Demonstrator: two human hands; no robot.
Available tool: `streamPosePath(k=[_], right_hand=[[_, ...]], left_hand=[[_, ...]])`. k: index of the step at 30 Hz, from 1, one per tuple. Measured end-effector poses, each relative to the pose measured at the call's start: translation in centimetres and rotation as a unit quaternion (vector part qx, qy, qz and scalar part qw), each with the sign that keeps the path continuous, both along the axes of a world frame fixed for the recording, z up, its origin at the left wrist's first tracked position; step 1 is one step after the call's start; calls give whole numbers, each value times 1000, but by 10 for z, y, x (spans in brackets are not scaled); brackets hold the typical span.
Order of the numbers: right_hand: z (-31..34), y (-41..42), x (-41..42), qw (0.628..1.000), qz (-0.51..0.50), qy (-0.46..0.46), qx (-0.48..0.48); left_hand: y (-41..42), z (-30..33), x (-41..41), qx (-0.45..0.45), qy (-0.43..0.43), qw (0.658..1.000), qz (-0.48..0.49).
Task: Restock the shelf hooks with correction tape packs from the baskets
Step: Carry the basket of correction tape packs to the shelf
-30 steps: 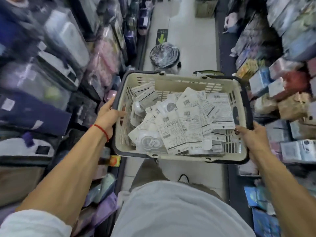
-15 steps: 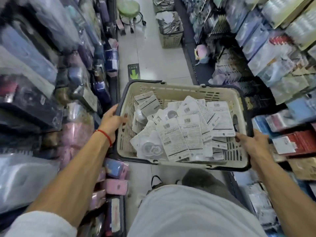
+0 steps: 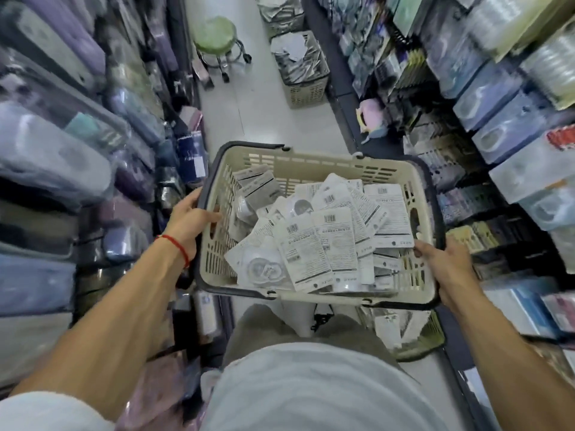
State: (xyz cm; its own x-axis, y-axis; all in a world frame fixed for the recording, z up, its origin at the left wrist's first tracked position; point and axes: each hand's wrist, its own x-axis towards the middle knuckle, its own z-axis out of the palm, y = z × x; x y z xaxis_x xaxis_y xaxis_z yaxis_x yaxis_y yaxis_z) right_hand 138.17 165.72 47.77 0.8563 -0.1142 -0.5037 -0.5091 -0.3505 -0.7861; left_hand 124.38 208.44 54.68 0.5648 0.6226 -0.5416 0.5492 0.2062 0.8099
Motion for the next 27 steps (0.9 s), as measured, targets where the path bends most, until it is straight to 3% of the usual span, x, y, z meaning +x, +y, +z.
streamPosePath(k=[8, 14, 21, 27], right_hand=[[7, 66, 46, 994, -89, -58, -26], [2, 93, 102, 987, -151, -43, -41], [-39, 92, 194, 981, -188, 7, 34], [-53, 73, 216, 969, -243, 46, 24]], left_hand=[[99, -20, 133, -68, -26, 993, -95], [130, -16, 240, -64, -23, 985, -161], [111, 1, 378, -6, 13, 983, -182], [68, 16, 468, 5, 35, 971, -237]])
